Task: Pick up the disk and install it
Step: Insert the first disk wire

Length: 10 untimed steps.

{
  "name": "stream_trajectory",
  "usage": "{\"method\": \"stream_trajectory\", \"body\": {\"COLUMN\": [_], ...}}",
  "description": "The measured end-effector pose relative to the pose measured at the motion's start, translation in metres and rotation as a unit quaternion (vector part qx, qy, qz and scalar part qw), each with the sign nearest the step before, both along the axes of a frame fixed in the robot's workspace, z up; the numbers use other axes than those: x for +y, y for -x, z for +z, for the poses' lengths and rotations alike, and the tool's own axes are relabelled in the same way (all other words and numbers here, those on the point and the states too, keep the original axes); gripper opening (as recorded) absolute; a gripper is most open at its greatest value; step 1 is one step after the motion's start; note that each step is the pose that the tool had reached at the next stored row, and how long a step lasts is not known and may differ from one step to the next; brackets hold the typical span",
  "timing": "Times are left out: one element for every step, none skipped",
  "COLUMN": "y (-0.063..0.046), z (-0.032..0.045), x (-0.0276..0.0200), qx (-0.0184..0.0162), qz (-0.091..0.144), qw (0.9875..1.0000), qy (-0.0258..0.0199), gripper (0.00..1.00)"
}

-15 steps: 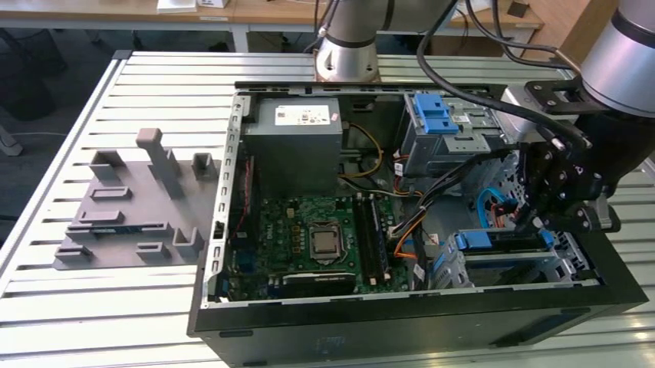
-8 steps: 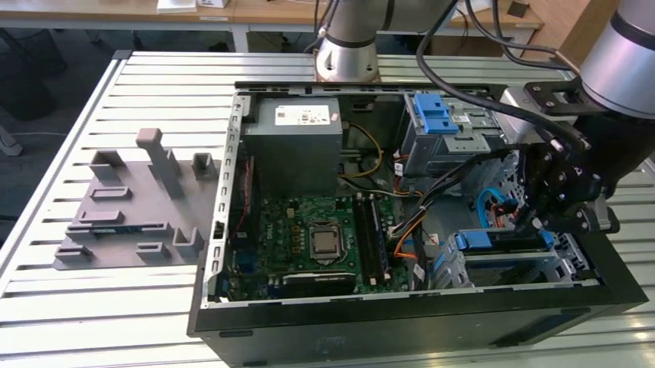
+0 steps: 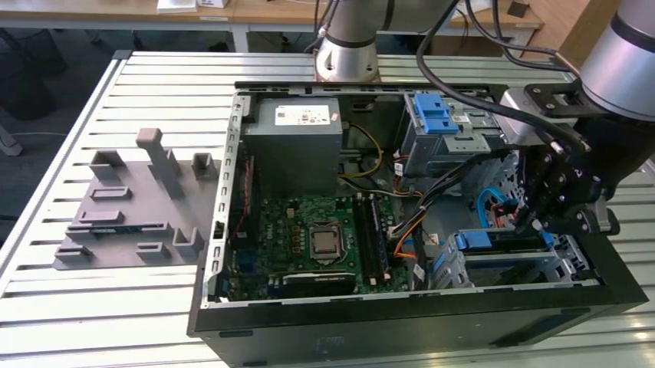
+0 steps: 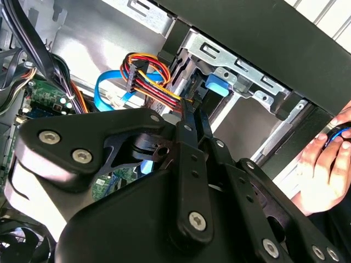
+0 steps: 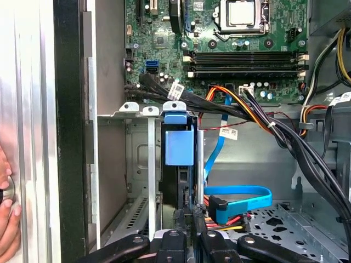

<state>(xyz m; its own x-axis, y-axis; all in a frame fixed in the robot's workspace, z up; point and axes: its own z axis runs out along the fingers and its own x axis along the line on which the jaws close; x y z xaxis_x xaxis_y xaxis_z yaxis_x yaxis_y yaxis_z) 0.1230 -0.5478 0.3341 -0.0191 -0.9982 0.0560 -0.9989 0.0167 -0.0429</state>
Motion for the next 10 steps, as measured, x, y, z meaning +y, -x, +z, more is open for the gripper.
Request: {"method": "stream_trajectory", "body": {"y": [0.0000,0.0000,0.0000,0.0000,0.0000,0.0000,0.0000,0.0000,0.0000,0.0000], "z": [-0.0001,-0.0002,-0.0002,-0.0003,-0.0004,-0.0005,-0.0006,-0.0008,-0.0008,-0.0008], "x": [-0.0001,-0.0002,-0.0003,-0.0003,-0.0004,-0.0005,-0.0006,-0.0007,-0.0007,-0.0007], "qx": [0.0000,0.0000,0.0000,0.0000,0.0000,0.0000,0.0000,0.0000,0.0000,0.0000], "qz": [0.000,0.000,0.000,0.000,0.000,0.000,0.000,0.000,0.000,0.000], "qw": [1.0000,1.0000,1.0000,1.0000,1.0000,1.0000,1.0000,1.0000,1.0000,1.0000], "qy": [0.0000,0.0000,0.0000,0.0000,0.0000,0.0001,0.0000,0.0000,0.0000,0.0001], "gripper": [0.17,0.17,0.17,0.17,0.17,0.17,0.17,0.17,0.17,0.17]}}
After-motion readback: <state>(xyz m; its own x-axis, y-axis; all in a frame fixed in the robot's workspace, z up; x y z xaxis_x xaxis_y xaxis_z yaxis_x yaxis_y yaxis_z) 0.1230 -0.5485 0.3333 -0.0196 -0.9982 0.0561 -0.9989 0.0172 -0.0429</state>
